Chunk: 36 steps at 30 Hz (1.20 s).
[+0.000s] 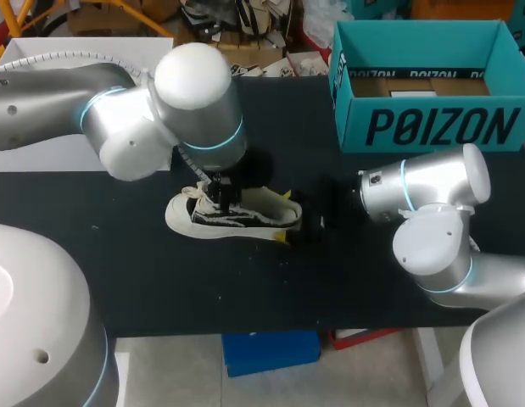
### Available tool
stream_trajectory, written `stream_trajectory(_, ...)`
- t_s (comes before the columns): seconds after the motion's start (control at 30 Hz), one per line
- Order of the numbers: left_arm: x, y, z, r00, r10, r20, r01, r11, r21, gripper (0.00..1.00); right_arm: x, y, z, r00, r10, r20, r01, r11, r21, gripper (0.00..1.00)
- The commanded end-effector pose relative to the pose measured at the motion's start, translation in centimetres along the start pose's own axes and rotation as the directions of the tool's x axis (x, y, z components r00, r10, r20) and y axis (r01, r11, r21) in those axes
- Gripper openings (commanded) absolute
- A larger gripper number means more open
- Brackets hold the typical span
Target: Take the shoe out of the shoebox, open the shoe tongue, remove and reinsert the insole, then place the shoe into the shoebox
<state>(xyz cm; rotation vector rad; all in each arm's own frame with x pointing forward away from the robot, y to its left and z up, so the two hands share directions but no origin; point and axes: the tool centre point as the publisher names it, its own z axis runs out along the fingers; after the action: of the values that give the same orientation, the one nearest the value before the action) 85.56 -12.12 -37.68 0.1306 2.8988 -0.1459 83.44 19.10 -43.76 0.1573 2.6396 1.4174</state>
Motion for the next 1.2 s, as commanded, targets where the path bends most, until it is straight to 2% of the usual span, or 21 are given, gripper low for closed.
stream_trajectory(0.03,-1.2,-0.2,0.0,0.99,0.014,-0.14,-0.015,1.0,-0.005,0.0,0.1,-0.4,0.1,1.0,0.001,0.001,-0.001,1.0,0.002,0.0)
stream_trajectory(0.2,-1.0,-0.8,0.2,0.95,0.043,-0.309,-0.048,0.999,-0.007,0.0,0.1,-0.4,0.1,1.0,0.001,0.001,-0.001,1.0,0.002,0.0)
stream_trajectory(0.43,-0.2,-1.8,0.2,0.903,0.069,-0.425,-0.074,0.997,0.006,0.0,0.1,-0.4,0.1,1.0,0.001,0.001,-0.001,1.0,0.002,0.0)
stream_trajectory(0.67,1.0,-1.9,-0.2,0.873,0.049,-0.486,-0.052,0.999,0.006,0.0,0.1,-0.4,0.1,1.0,0.001,0.001,-0.001,1.0,0.002,0.0)
stream_trajectory(1.03,2.7,-1.7,-0.3,0.863,0.028,-0.504,-0.032,0.999,0.001,0.0,0.1,-0.4,0.1,1.0,0.001,0.001,-0.001,1.0,0.002,0.0)
stream_trajectory(1.2,2.7,-1.7,-0.4,0.863,0.019,-0.505,-0.022,1.0,0.001,0.0,0.1,-0.4,0.1,1.0,0.001,0.001,-0.001,1.0,0.002,0.0)
